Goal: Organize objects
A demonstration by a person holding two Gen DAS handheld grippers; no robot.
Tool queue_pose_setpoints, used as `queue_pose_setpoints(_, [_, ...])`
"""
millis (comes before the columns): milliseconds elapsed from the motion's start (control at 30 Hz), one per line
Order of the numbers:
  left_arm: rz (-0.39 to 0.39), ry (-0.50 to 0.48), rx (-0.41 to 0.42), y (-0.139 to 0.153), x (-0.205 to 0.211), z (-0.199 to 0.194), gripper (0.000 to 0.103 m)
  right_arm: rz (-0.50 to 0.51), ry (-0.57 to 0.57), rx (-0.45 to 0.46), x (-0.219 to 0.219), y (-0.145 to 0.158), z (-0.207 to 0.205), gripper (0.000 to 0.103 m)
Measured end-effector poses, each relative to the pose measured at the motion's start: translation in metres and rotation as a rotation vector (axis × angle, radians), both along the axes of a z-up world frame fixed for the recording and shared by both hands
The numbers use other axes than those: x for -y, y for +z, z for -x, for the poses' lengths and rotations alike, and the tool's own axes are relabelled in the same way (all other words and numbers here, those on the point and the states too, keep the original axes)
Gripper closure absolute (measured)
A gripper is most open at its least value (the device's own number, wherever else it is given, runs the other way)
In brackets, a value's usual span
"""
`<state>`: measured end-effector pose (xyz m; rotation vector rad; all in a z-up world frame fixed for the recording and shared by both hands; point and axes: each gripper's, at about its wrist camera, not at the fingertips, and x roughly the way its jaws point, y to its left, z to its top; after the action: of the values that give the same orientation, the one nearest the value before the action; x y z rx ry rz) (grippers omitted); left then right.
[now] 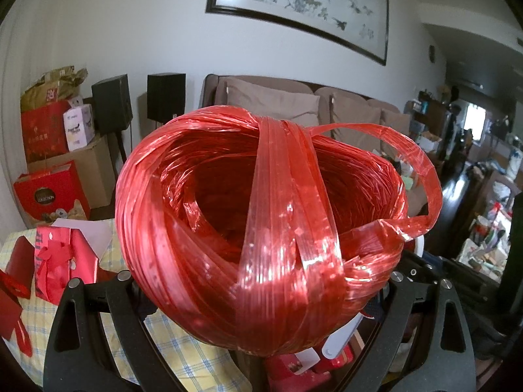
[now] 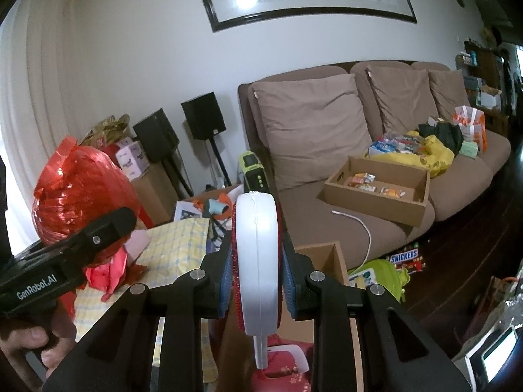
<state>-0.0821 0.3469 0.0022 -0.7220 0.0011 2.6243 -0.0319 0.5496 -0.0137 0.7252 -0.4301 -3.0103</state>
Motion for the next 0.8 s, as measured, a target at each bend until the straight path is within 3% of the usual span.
queue_pose_setpoints(800, [0.011, 0.016, 0.081, -0.03, -0.001, 0.022, 0.01, 0.01, -0.029, 0.058, -0.016, -0.021, 0.02, 0.078])
